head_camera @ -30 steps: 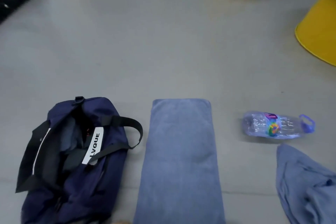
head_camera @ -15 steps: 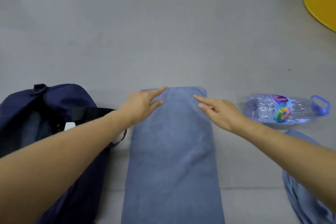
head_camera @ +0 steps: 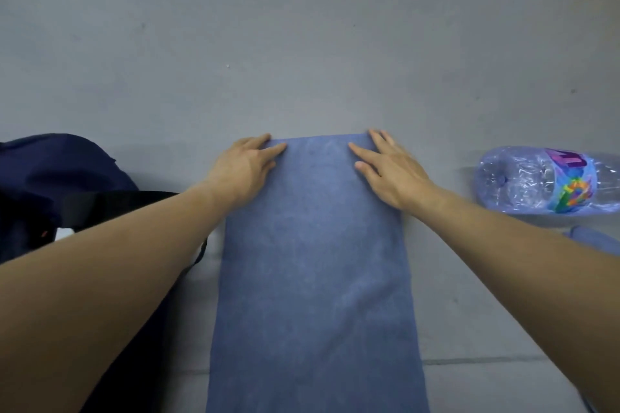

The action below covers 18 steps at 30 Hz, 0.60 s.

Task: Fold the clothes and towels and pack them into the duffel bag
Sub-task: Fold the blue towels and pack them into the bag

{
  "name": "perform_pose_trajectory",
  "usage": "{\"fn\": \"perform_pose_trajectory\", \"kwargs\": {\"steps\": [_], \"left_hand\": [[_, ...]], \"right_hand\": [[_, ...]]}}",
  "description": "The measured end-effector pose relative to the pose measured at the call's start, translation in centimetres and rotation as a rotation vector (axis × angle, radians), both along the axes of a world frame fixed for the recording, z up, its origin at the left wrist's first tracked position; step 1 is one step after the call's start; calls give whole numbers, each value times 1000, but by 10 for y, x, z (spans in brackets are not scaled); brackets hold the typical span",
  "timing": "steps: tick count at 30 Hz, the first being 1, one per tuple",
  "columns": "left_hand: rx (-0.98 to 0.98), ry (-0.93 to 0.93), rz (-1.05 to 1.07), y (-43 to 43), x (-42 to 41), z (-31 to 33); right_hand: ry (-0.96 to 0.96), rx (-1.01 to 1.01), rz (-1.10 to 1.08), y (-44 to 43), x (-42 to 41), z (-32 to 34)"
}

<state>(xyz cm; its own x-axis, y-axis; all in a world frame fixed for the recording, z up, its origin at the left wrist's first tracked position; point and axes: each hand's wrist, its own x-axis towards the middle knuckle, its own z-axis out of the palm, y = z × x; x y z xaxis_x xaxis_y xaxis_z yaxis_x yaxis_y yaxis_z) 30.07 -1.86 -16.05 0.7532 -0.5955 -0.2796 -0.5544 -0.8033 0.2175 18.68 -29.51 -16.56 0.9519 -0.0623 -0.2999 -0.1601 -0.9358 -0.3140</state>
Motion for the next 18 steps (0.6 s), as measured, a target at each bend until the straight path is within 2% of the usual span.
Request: {"fn": "perform_pose_trajectory", "kwargs": {"steps": [7, 11, 18], "left_hand": [[-84, -132, 153, 8, -6, 9], [-145, -114, 230, 1, -4, 12], [-190, -102, 273, 2, -2, 38]], "right_hand": [[-28, -78, -25, -10, -1, -7], [-156, 4, -98, 0, 4, -4], [-93, 122, -122, -9, 10, 34]]}}
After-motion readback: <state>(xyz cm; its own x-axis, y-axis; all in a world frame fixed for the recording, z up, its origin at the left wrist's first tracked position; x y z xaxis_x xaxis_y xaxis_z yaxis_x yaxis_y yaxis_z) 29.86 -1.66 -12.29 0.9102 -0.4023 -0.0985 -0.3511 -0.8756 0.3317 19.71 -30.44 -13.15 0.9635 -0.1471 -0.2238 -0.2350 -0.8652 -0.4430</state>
